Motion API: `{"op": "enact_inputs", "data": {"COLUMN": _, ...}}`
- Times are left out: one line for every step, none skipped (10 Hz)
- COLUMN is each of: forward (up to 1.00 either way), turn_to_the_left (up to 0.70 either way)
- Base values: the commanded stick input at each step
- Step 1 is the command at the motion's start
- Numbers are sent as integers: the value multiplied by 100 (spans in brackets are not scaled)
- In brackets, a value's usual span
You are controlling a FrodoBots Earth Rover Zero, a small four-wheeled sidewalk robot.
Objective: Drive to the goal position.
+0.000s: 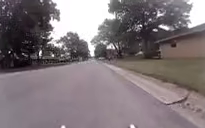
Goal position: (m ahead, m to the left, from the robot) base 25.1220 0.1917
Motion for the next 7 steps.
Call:
{"op": "enact_inputs", "data": {"forward": 100, "turn_to_the_left": 0}}
{"op": "enact_inputs", "data": {"forward": 100, "turn_to_the_left": 0}}
{"op": "enact_inputs", "data": {"forward": 100, "turn_to_the_left": 0}}
{"op": "enact_inputs", "data": {"forward": 100, "turn_to_the_left": 0}}
{"op": "enact_inputs", "data": {"forward": 100, "turn_to_the_left": 0}}
{"op": "enact_inputs", "data": {"forward": 100, "turn_to_the_left": 0}}
{"op": "enact_inputs", "data": {"forward": 100, "turn_to_the_left": 0}}
